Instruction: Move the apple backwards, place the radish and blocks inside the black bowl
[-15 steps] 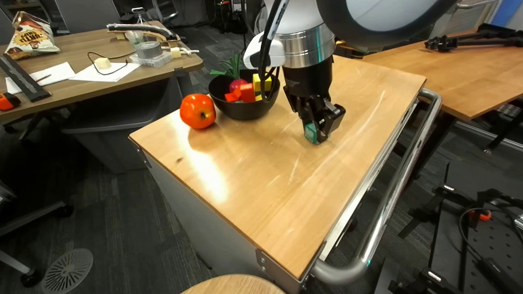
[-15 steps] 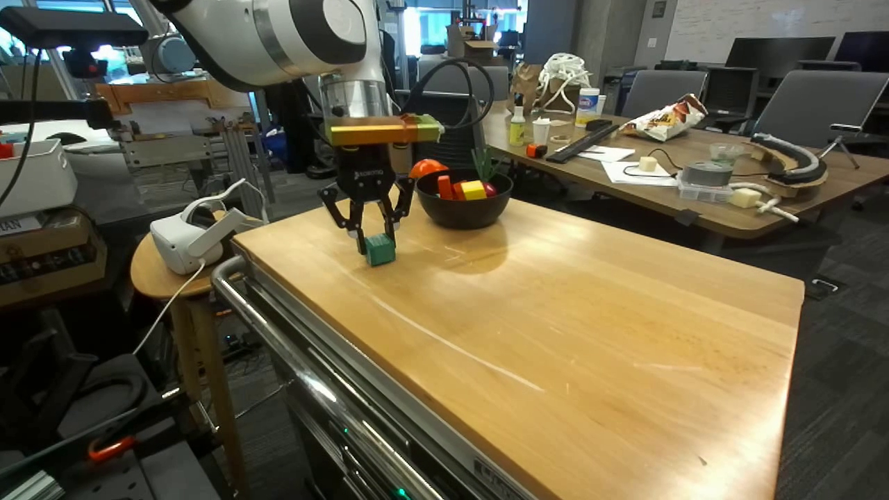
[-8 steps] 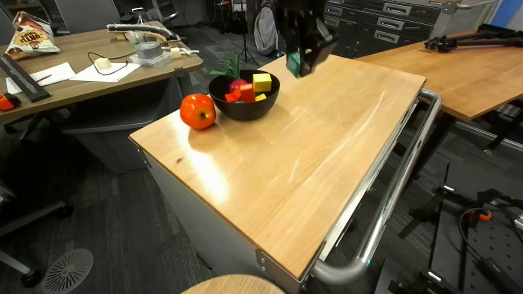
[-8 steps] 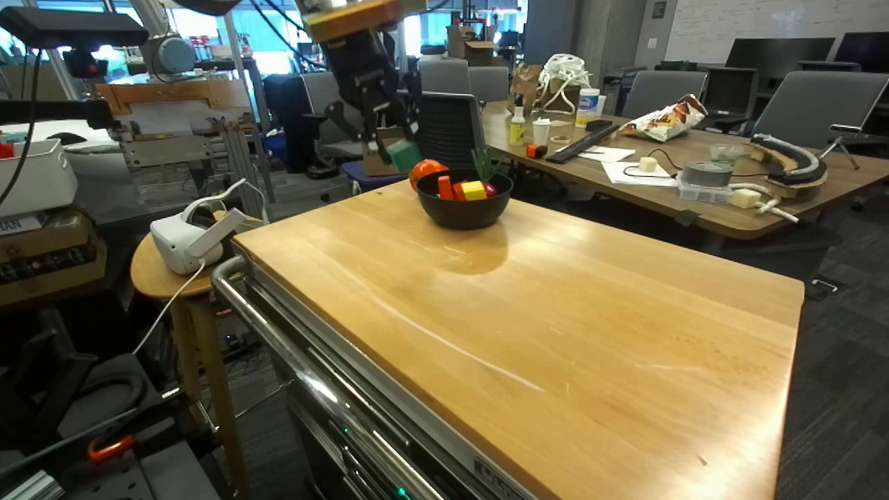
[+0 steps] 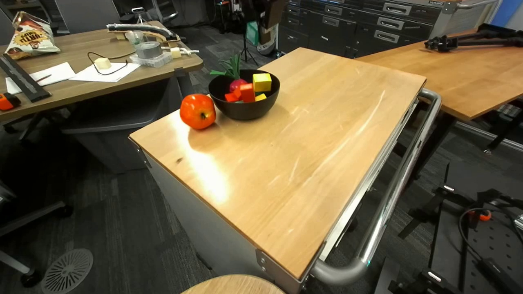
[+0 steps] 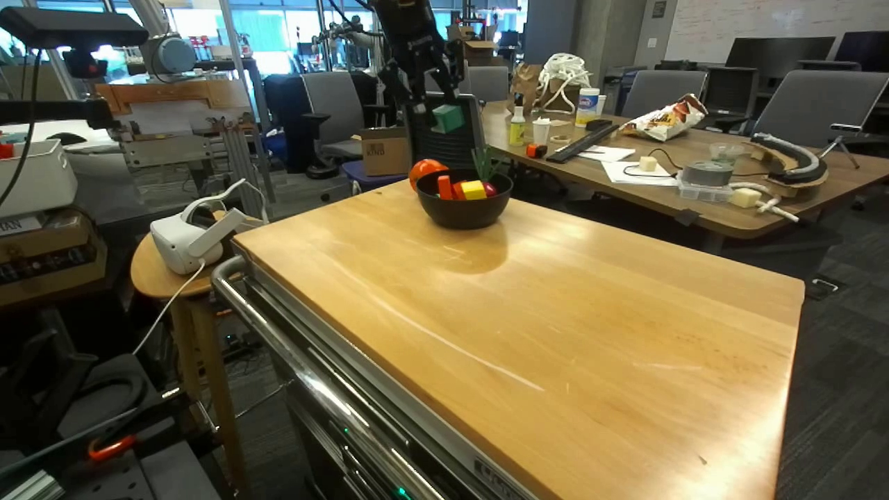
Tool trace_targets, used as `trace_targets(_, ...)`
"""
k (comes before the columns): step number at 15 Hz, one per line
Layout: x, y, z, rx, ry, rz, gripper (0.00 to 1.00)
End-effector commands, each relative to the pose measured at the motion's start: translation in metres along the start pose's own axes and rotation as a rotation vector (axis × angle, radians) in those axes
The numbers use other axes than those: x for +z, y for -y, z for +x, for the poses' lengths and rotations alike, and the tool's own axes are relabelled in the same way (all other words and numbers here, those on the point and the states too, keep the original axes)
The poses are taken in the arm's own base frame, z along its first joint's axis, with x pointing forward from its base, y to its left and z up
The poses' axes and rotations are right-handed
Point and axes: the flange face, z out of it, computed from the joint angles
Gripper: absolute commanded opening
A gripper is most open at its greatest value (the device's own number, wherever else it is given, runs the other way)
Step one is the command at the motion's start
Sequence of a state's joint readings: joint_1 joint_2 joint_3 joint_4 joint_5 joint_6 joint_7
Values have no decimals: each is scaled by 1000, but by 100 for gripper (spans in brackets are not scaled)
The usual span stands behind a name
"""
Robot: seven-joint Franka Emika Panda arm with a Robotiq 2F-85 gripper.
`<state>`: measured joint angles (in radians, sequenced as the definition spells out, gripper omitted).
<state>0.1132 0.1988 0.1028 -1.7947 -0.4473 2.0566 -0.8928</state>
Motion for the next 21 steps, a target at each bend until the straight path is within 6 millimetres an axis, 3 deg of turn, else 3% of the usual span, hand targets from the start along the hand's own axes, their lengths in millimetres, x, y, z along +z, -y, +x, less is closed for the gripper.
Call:
trace_targets(1, 28, -38, 27, -131, -22, 121, 18)
trace_targets(3, 42, -48, 39, -185, -8, 167, 18)
trace_targets(8, 49, -72, 63, -274, 32, 191, 18)
trace_targets(9, 48, -73, 66, -302, 38, 206, 48)
trace_targets(10, 45, -74, 67, -340, 45, 216, 69)
trace_targets(14, 5, -64, 49, -557, 128, 201, 98)
trace_targets(18, -54, -54, -2, -698, 161, 43, 100)
trace_targets(19, -27, -70, 27, -631, 147, 110, 100)
trace_targets(21, -44, -67, 16, -628, 144, 96, 100)
